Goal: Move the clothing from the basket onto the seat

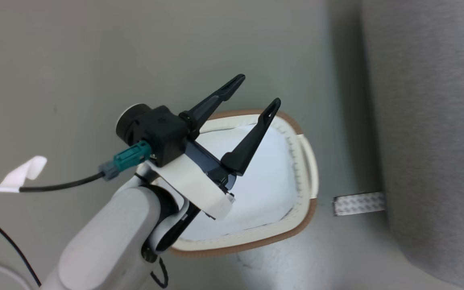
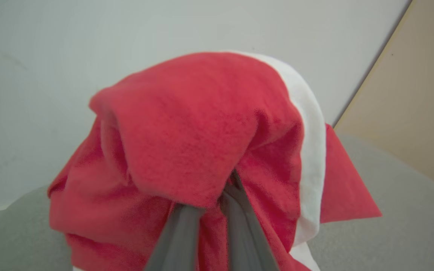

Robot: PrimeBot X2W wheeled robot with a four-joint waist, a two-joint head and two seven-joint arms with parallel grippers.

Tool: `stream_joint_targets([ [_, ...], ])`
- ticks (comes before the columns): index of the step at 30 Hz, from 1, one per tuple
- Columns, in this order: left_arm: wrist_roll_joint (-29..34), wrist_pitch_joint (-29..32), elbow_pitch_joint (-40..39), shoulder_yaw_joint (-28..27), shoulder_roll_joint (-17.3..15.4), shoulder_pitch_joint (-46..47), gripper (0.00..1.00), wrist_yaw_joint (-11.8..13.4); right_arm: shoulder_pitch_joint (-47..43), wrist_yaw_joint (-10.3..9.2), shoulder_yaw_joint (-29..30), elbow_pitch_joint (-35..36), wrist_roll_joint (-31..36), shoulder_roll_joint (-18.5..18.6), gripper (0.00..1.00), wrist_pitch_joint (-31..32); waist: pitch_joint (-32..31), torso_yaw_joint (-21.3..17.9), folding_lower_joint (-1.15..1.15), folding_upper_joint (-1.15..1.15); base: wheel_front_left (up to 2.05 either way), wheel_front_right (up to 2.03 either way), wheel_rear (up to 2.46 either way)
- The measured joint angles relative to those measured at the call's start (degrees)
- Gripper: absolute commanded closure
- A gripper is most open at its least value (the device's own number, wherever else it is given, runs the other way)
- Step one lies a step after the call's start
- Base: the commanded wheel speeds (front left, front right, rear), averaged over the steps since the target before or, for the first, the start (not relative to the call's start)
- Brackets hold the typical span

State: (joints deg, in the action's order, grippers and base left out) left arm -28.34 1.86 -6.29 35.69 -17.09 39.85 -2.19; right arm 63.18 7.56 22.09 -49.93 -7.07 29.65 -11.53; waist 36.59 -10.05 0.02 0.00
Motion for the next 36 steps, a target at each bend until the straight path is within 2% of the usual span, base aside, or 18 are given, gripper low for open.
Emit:
stream_joint_targets([
  [3, 0.0, -1.5, 1.0, -0.2, 0.2, 0.0, 0.00, -0.1, -2.5, 0.00, 8.4, -3.7, 5.4, -2.7, 1.00, -1.4, 1.7, 2.3, 0.00, 0.00, 0.00, 0.00, 0.00],
  [4, 0.0, -2.0, 1.5, -0.2, 0.2, -0.1, 0.00, 0.0, -3.3, 0.00, 11.0, -4.1, 6.3, -4.1, 0.94, -2.0, 2.1, 2.9, 0.00, 0.00, 0.00, 0.00, 0.00],
  [5, 0.0, -2.6, 2.1, -0.3, 0.2, -0.3, 0.00, 0.0, -4.0, 0.00, 13.3, -4.3, 7.5, -5.2, 0.63, -2.4, 2.3, 3.5, 0.00, 0.00, 0.00, 0.00, 0.00],
  [6, -0.1, -3.2, 2.6, -0.5, 0.3, -0.5, 0.00, 0.1, -4.8, 0.00, 14.9, -4.0, 9.2, -6.0, 0.43, -2.8, 2.2, 3.8, 0.00, 0.00, 0.00, 0.00, 0.00],
  [7, -0.3, -3.6, 3.1, -0.8, 0.3, -0.9, 0.00, 0.3, -5.6, 0.00, 16.7, -3.6, 10.8, -6.8, 0.00, -3.1, 1.9, 4.0, 0.00, 0.00, 0.00, 0.00, 0.00],
  [11, -1.0, -6.0, 5.3, -2.2, 0.3, -2.6, 0.00, 1.3, -8.8, 0.00, 18.5, 0.9, 15.0, -10.3, 0.00, -3.4, -0.5, 3.9, -0.01, 0.00, 0.00, 0.00, 0.00],
  [16, -2.0, -9.2, 7.4, -5.1, 0.2, -6.0, 0.00, 4.4, -15.2, 0.00, 14.3, 10.3, 14.6, -13.9, 0.00, -3.5, -5.2, 2.9, -0.01, 0.00, 0.00, 0.00, 0.00],
  [21, -2.9, -12.4, 10.5, -7.3, 0.1, -10.8, 0.00, 6.8, -23.0, 0.00, 6.9, 19.4, 12.1, -17.1, 0.00, -3.6, -11.0, 1.9, -0.02, 0.00, 0.00, 0.00, 0.00],
  [27, -4.6, -15.7, 13.7, -10.7, 0.4, -16.3, 0.00, 9.0, -32.1, 0.00, -1.6, 29.3, 9.4, -18.6, 0.00, -3.6, -18.4, 2.1, -0.04, 0.00, 0.00, 0.00, 0.00],
  [31, -3.8, -16.7, 15.0, -14.4, 0.4, -20.6, 0.00, 10.7, -37.1, 0.00, -8.3, 33.3, 8.2, -20.1, 0.00, -3.6, -22.9, 2.8, -0.04, 0.00, 0.00, 0.00, 0.00],
  [36, -0.4, -17.0, 15.2, -20.2, 1.6, -26.1, 0.00, 11.4, -43.2, 0.00, -13.1, 35.7, 6.8, -22.7, 0.00, -3.6, -27.8, 4.1, -0.04, 0.00, 0.00, 0.00, 0.00],
])
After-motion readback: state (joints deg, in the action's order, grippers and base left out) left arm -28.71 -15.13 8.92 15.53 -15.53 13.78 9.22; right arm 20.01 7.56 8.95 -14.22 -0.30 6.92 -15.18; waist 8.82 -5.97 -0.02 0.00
